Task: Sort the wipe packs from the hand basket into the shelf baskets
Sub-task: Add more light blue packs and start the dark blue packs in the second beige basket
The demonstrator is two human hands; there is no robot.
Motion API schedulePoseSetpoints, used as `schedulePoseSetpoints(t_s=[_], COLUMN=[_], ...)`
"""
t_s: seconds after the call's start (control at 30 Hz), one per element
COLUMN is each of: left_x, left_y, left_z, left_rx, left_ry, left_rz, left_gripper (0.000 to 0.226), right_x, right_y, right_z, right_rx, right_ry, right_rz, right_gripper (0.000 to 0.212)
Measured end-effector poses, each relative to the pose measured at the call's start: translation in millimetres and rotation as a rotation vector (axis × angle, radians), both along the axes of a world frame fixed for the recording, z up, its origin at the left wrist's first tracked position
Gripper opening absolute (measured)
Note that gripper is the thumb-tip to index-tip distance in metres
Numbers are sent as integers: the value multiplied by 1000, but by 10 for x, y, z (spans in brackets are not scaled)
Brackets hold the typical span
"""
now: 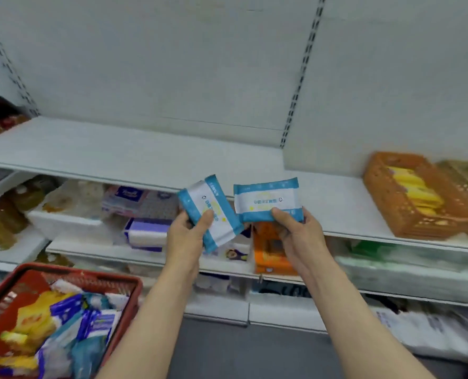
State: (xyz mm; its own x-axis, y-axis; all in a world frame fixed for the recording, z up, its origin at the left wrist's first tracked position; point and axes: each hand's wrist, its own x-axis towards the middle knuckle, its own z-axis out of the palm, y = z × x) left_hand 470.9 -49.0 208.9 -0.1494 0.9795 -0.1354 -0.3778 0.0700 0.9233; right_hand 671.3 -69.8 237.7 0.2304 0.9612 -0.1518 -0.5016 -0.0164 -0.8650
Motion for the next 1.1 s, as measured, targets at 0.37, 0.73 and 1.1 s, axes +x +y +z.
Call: schedulePoseSetpoints(t_s=[0.37, 0.73, 1.1], left_x=[2947, 4474, 6238], left_y=[-601, -128, 1149], left_z=[420, 539, 623], left_rx=[62, 78, 157], left_ry=[39, 103, 25], left_rz=[-257, -322, -427], left_gripper=[26, 28, 13], right_x=[2951, 4574, 6329], right_y=[-961, -635, 257], right_z=[368, 429, 772], right_rx=[-147, -44, -73], right_ry=[-109, -95, -301], right_rz=[-273, -309, -535], right_gripper=[14, 29, 38])
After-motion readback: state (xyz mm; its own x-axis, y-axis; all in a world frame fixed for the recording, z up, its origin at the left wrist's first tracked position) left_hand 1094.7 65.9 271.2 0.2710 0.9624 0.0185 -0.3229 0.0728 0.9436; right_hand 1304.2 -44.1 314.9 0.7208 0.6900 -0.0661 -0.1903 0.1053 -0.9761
